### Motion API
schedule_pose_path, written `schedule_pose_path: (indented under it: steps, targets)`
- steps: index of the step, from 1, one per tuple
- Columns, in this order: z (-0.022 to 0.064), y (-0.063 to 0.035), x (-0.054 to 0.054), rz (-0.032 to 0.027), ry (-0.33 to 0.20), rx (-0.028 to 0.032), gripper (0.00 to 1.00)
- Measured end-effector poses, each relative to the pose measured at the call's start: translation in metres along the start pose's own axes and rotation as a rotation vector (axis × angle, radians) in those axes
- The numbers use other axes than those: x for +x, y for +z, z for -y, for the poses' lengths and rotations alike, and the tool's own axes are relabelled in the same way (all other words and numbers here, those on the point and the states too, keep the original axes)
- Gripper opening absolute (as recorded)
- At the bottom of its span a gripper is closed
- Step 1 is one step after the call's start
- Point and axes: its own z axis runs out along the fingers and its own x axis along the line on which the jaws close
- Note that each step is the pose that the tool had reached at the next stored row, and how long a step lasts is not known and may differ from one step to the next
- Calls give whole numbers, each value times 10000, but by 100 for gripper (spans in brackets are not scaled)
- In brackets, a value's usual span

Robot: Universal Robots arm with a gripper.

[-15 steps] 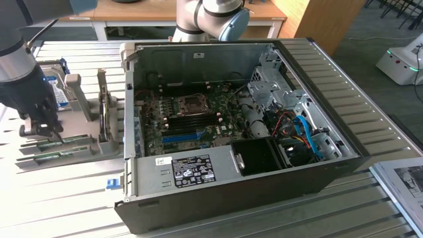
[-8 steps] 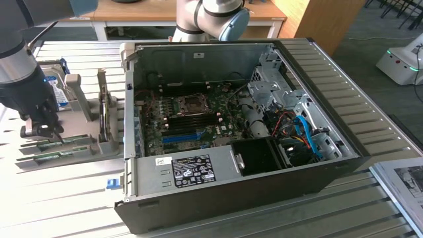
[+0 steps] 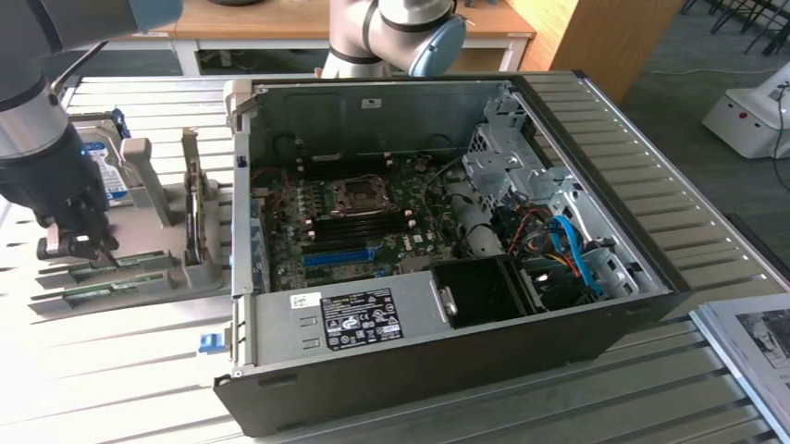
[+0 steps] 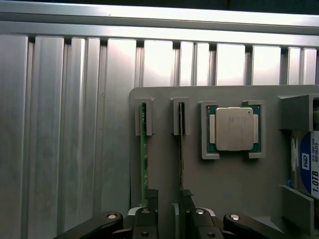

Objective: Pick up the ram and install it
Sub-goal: 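Pick up the ram and move it above insertion slot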

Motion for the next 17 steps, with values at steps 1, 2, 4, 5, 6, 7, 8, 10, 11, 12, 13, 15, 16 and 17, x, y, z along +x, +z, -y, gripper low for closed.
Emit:
schedule_pose_path:
  steps: [1, 2, 4, 5, 6, 7, 8, 10, 11, 12, 13, 15, 16, 17]
  targets:
    - [0, 0, 7, 0, 0, 0, 31]
    - [0, 0, 15, 0, 0, 1, 31]
    - [0, 0, 31, 1, 0, 1, 31]
    - [-1, 0, 39, 1, 0, 0, 31]
    - [-1, 0, 47, 1, 0, 0, 31]
    - [-1, 0, 55, 1, -1, 0, 31]
    - [-1, 0, 63, 1, 0, 0, 31]
    - [-2, 0, 81, 0, 0, -1, 31]
    - [-2, 0, 89, 0, 1, -1, 31]
    - [-2, 0, 98, 0, 1, 1, 31]
    - [-2, 0, 106, 1, 0, 0, 31]
    - [-3, 0, 122, 0, 0, -1, 31]
    - [-3, 0, 130, 1, 0, 1, 31]
    - [-2, 0, 137, 0, 0, 1, 31]
